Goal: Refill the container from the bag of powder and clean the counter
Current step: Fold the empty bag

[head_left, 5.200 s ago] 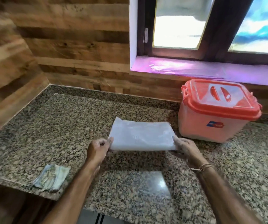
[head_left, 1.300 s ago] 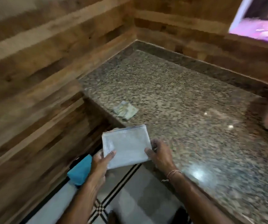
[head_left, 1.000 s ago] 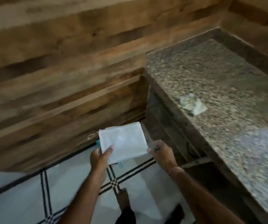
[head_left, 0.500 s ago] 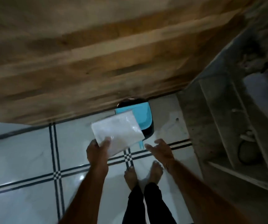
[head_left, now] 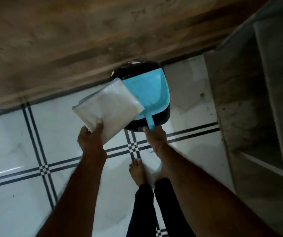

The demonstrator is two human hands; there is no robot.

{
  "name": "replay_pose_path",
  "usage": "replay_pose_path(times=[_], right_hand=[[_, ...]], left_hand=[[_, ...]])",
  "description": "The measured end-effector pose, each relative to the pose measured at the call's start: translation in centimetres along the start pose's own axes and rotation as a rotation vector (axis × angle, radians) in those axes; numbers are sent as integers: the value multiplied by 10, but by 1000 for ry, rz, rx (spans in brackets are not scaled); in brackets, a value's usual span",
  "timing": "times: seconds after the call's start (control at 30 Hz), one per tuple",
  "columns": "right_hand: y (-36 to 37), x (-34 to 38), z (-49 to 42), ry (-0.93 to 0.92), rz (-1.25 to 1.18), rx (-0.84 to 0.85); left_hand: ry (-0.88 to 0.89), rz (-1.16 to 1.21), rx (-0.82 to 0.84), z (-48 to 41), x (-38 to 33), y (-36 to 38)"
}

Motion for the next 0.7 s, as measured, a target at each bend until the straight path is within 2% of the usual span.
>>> replay_pose_path(times=[0.1, 0.17, 0.37, 0.57, 0.7], right_hand=[[-27, -16, 30, -175, 200, -49], [-48, -32, 48, -229, 254, -91], [-106, -87, 72, -170, 119, -290], [-125, -133, 70, -139, 90, -403], [-128, -154, 85, -173, 73, -402]], left_hand=[[-43, 17, -22, 9, -10, -2], [-42, 13, -47, 17, -24, -1], [110, -208, -88, 36, -56, 29], [256, -532, 134, 28, -49, 82], [353, -732, 315, 24, -53, 100]])
Point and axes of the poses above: each hand's wrist, its own z-axis away from the middle knuckle, its own y-axis out of the palm, x = y × z, the point moved 1 cm from there along -z, towards the middle knuckle, and after that the axes turned 1 degree about y, right-handed, at the moved point
